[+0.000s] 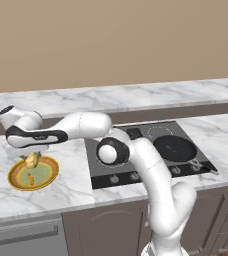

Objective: Place the shrimp on the plate and place the potato on the same plate.

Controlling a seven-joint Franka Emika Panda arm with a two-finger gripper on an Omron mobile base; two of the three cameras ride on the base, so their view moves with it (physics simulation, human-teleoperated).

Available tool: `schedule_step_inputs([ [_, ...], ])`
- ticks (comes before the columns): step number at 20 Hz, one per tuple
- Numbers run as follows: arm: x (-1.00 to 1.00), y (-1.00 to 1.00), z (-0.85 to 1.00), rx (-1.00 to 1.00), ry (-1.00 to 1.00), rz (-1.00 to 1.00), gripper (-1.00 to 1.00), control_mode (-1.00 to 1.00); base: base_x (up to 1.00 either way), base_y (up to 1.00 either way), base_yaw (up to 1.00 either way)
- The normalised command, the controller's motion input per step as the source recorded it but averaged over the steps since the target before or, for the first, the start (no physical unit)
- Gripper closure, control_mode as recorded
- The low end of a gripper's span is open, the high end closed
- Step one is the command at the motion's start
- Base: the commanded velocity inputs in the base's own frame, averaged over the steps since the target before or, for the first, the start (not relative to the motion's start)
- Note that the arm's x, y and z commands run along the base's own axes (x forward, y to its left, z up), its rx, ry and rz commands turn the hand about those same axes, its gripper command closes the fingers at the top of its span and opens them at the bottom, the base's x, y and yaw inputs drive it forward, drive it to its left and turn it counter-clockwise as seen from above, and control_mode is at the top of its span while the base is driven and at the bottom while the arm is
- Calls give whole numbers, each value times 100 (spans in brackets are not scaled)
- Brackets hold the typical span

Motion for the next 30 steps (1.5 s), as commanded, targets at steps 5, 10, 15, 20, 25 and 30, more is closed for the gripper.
schedule_step_inputs([
  [5, -22, -39, -37, -6, -1, 0, 100, -100, 0, 0, 0],
  [10, -22, -63, -45, 0, 2, 0, 100, -100, 0, 0, 0],
  [15, 0, -19, -76, 0, 11, 0, 100, -100, 0, 0, 0],
  [20, 0, 3, -33, 0, -3, 0, 100, -100, 0, 0, 0],
  [25, -4, 5, 0, 0, -4, 0, -100, -100, 0, 0, 0],
  [30, -11, -21, 22, 6, -1, 0, -100, -100, 0, 0, 0],
])
